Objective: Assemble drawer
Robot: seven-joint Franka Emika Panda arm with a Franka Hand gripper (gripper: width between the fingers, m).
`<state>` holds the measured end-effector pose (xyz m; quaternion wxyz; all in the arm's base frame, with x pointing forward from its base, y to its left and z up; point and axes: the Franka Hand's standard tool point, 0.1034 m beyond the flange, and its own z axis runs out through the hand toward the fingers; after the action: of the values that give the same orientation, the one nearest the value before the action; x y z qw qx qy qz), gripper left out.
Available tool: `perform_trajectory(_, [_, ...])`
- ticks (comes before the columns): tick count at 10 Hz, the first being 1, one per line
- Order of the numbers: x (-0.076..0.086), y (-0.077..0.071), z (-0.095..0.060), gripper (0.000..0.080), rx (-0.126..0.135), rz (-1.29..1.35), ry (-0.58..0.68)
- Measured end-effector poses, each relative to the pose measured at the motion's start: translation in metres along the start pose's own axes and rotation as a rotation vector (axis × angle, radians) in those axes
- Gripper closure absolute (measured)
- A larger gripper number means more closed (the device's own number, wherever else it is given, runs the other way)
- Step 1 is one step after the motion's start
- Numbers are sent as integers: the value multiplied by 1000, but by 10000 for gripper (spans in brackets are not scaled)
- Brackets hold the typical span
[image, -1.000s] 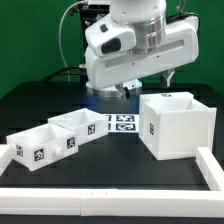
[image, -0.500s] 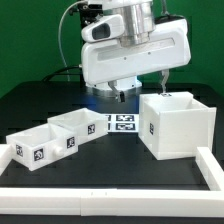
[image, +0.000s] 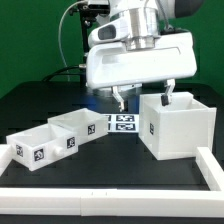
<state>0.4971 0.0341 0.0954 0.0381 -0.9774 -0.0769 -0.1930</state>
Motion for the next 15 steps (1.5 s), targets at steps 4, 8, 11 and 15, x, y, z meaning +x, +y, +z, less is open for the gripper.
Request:
perform_trajectory(4, [-12, 0, -4, 150, -39, 8, 74])
perform_trajectory(8, [-10, -30, -22, 150, -36, -59, 101])
perform_trajectory(11, [-17, -39, -3, 150, -6, -49, 65])
perform_trajectory(15, [-9, -39, 16, 150, 19, -21, 51])
